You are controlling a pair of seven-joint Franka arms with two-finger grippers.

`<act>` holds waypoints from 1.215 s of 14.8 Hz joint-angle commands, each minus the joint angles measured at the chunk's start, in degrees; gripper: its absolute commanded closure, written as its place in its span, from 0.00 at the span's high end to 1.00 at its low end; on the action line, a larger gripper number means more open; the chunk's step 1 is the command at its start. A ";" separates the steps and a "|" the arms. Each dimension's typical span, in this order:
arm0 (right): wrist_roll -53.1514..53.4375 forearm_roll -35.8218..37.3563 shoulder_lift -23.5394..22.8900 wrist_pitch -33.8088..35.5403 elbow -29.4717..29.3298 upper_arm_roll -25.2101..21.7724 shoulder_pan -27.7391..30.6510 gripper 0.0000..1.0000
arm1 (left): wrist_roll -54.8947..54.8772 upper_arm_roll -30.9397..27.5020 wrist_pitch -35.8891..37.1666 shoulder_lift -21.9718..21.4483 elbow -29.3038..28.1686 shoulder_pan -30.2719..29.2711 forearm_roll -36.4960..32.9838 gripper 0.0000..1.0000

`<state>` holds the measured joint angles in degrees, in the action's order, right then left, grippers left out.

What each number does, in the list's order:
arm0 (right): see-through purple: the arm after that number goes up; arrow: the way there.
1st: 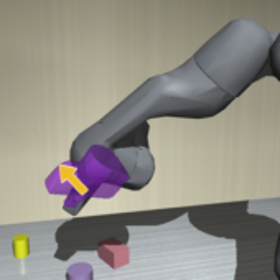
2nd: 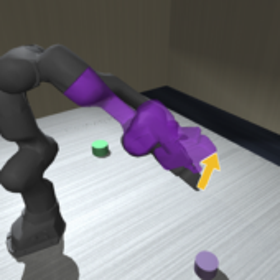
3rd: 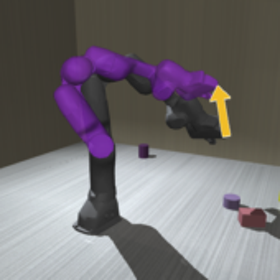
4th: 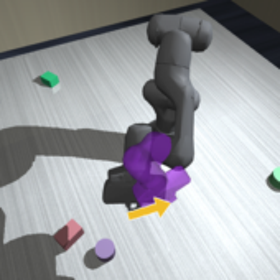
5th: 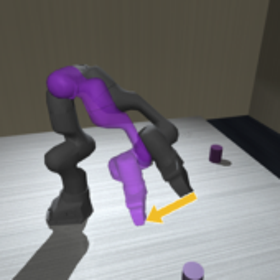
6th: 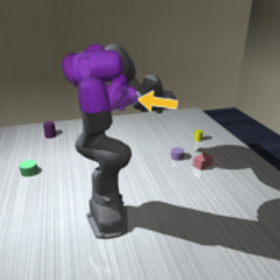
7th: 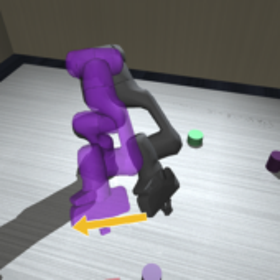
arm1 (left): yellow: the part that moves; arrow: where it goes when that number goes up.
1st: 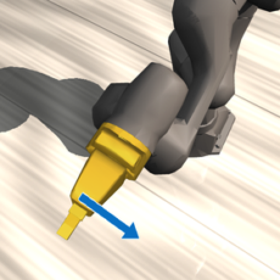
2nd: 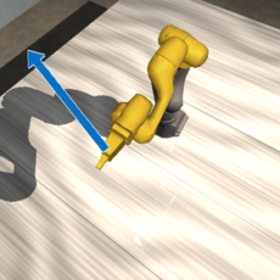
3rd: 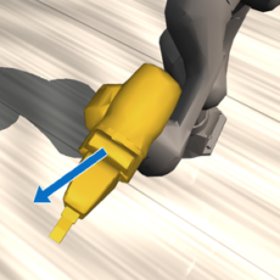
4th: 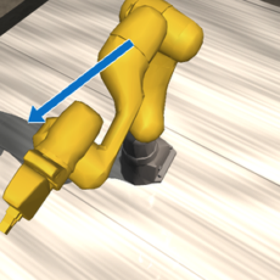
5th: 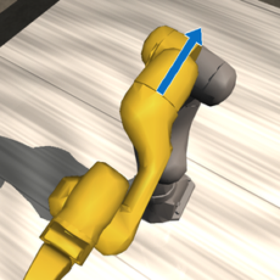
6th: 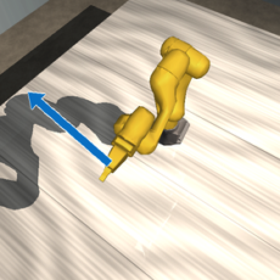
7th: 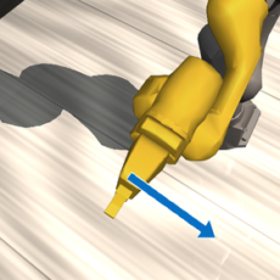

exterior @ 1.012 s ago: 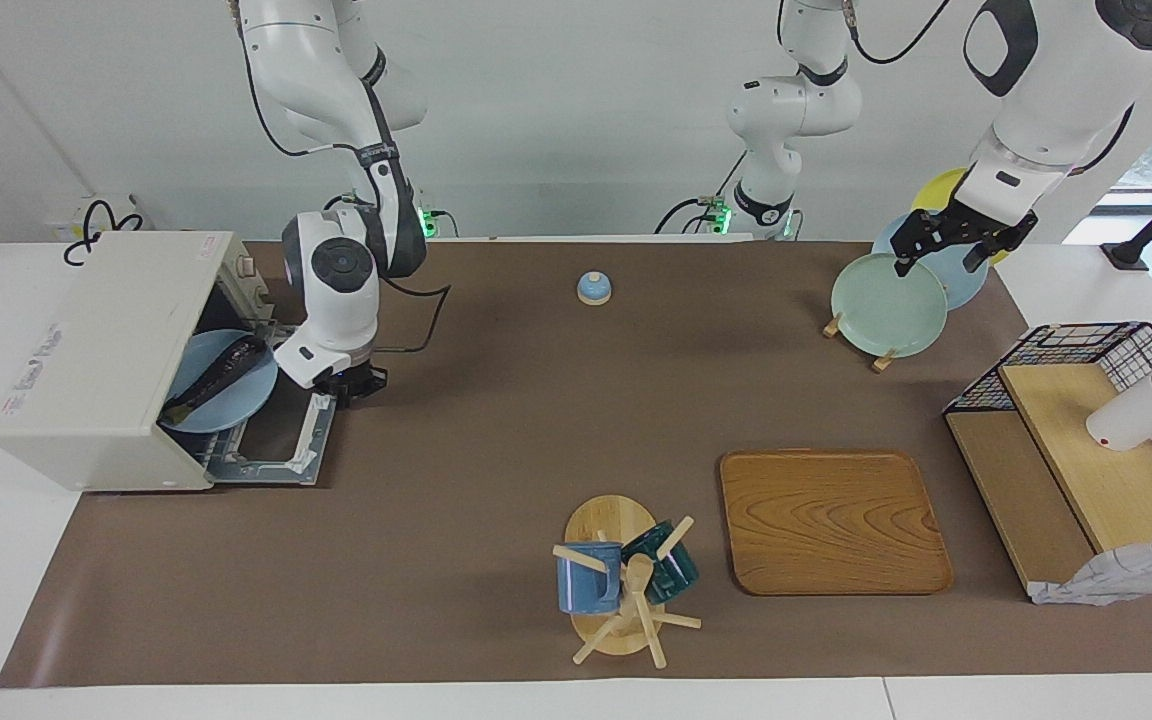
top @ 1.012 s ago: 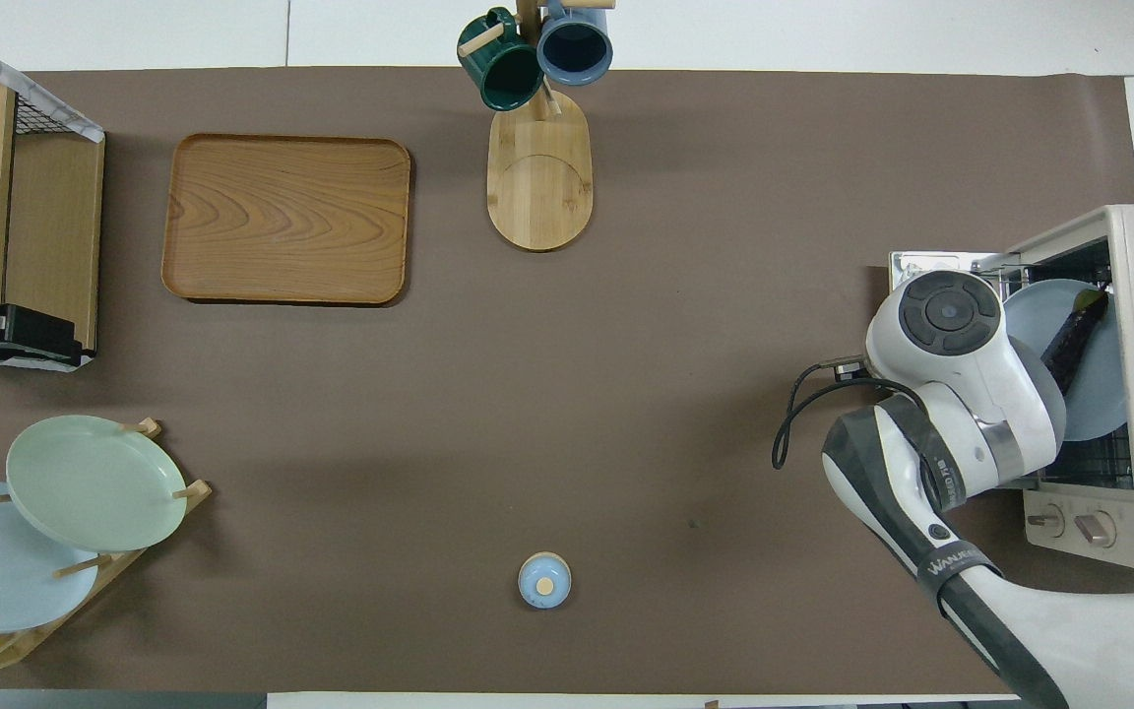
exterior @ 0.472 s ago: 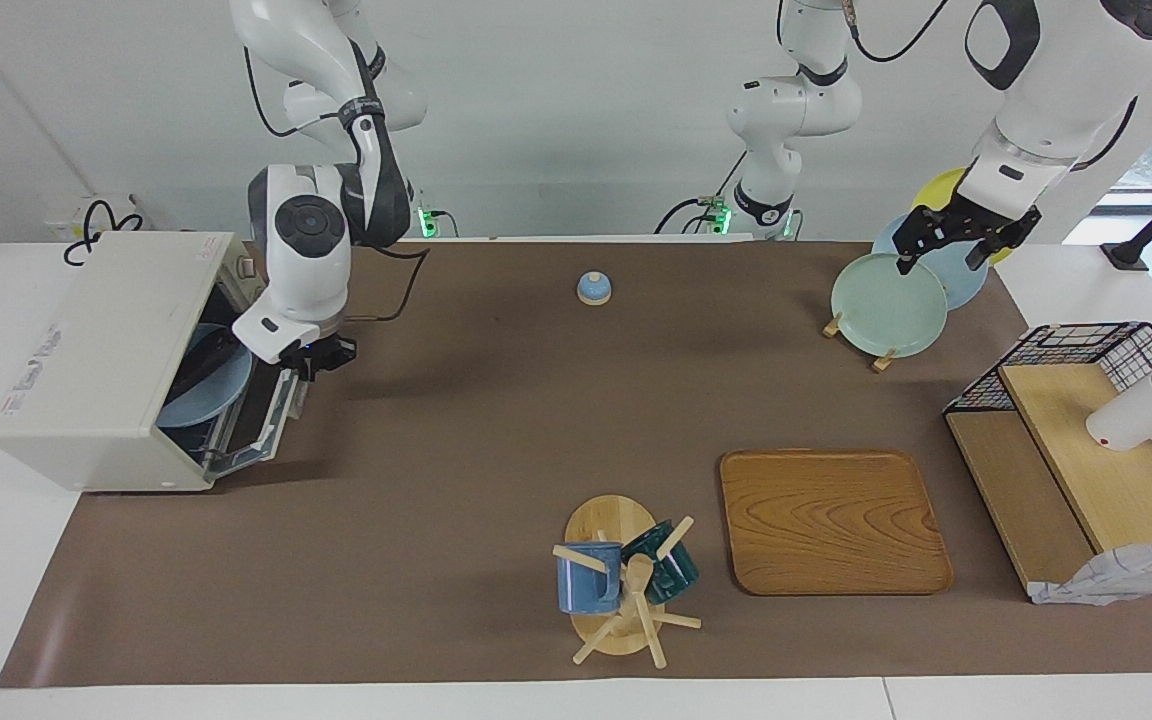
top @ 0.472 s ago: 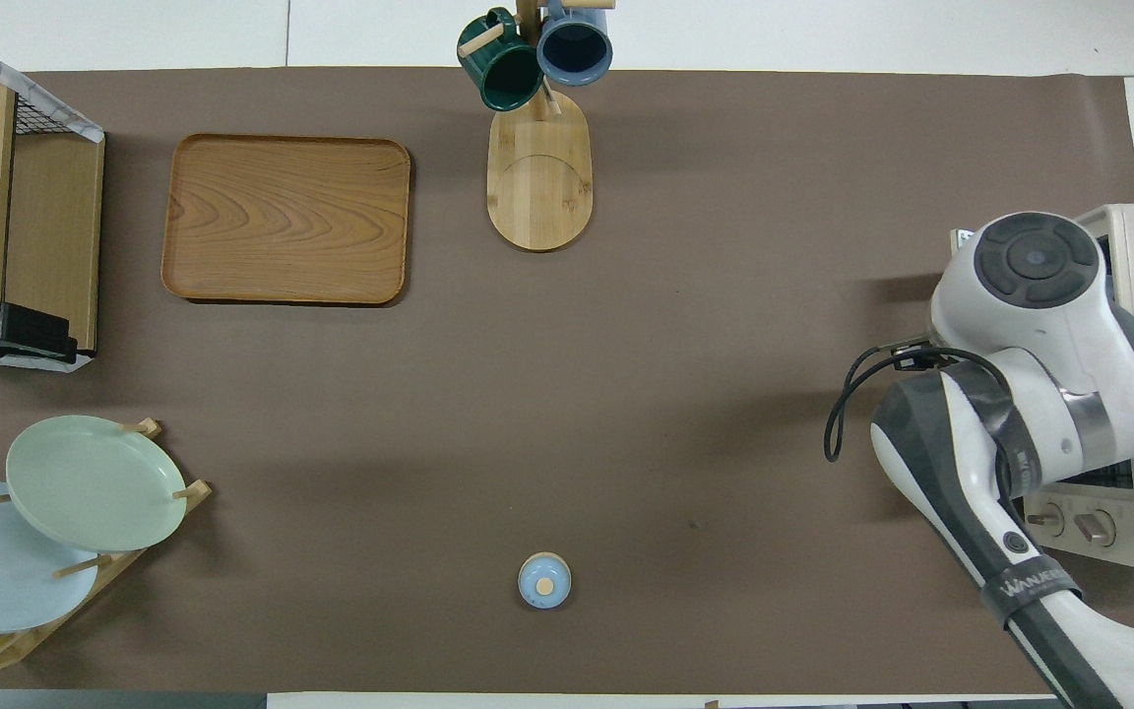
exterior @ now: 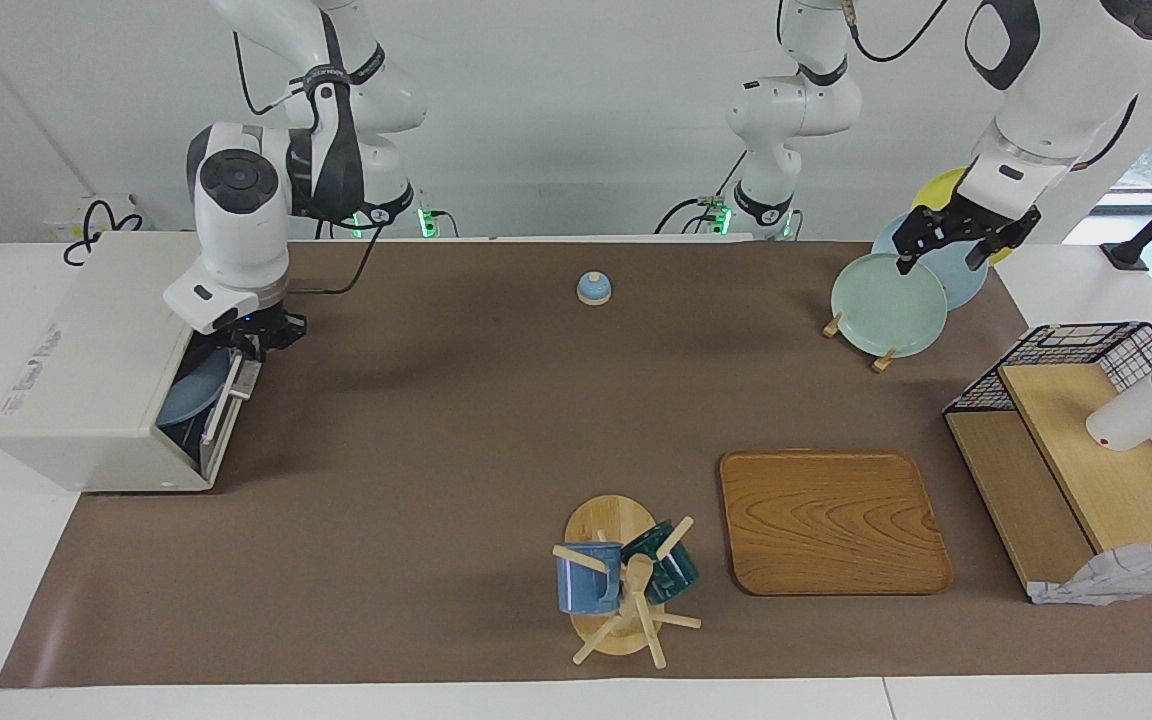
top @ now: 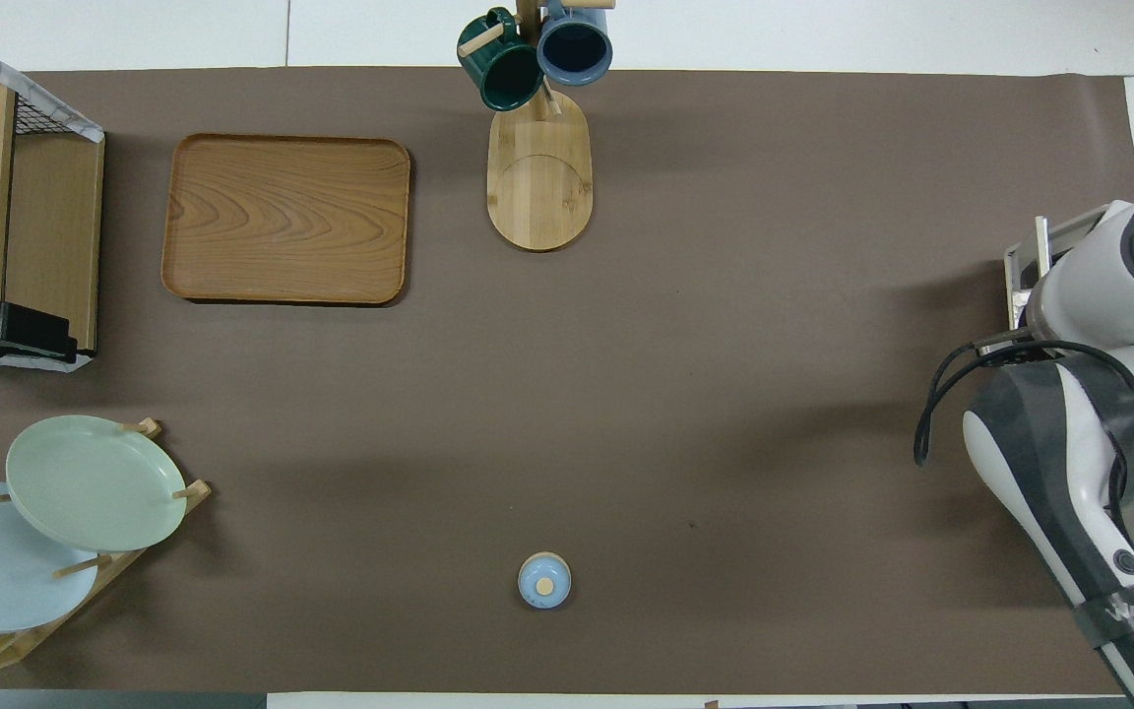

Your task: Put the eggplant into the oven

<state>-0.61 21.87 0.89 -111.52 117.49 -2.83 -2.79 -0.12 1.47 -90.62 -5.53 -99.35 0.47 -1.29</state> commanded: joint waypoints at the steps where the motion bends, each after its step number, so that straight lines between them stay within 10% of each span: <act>1: -2.29 2.66 -1.77 -1.34 -0.68 -0.60 1.91 0.17 | 0.56 0.11 0.01 -0.71 -0.23 0.41 -1.35 1.00; 13: -9.14 1.87 1.13 -0.10 -1.73 -1.39 4.11 0.21 | 0.56 0.03 -0.08 -0.19 0.03 1.29 -1.35 1.00; 18: -10.46 -12.18 1.04 6.39 -8.50 -1.47 4.37 0.45 | 0.64 0.46 -0.26 0.43 0.12 1.20 -1.35 1.00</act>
<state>-9.27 13.99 2.15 -108.24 112.18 -4.62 0.69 -0.12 1.93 -90.61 -5.29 -99.35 1.26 -1.29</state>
